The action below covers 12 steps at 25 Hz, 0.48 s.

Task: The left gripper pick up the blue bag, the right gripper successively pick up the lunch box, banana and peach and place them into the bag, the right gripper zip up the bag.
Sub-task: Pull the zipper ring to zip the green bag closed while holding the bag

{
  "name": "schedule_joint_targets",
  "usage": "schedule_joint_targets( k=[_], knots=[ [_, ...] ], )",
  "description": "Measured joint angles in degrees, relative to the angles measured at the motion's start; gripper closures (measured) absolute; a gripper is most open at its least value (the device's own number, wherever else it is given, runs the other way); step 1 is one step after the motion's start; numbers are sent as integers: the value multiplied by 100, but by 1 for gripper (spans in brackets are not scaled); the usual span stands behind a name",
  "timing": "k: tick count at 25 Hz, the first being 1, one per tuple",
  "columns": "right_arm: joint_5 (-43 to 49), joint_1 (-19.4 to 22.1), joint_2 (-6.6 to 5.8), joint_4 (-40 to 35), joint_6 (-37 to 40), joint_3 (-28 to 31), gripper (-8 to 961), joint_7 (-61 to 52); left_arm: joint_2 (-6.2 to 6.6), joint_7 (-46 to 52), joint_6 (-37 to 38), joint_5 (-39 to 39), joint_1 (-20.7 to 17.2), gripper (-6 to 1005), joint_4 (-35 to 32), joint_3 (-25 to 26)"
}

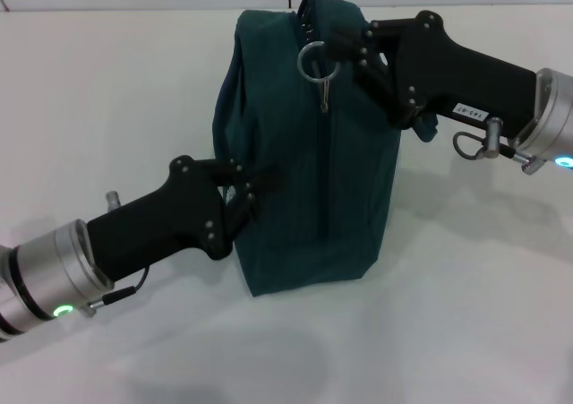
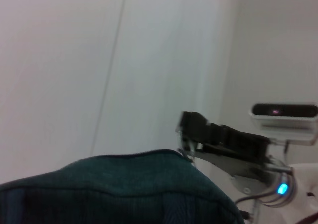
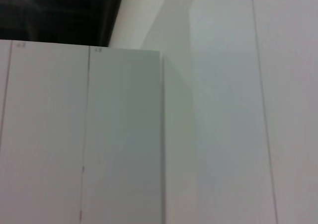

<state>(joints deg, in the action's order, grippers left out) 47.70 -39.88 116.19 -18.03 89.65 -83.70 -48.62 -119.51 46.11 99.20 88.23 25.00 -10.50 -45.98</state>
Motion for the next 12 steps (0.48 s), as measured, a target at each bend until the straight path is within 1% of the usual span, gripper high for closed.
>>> schedule_joint_targets(
  k=[6,12],
  knots=[
    [-106,100,0,0,-135,11,951,-39,16,134,159,10,20,945,-192,-525],
    [-156,108,0,-18,-191,15,952,-41,29,286,213,42,33,945,-305,-698]
  ],
)
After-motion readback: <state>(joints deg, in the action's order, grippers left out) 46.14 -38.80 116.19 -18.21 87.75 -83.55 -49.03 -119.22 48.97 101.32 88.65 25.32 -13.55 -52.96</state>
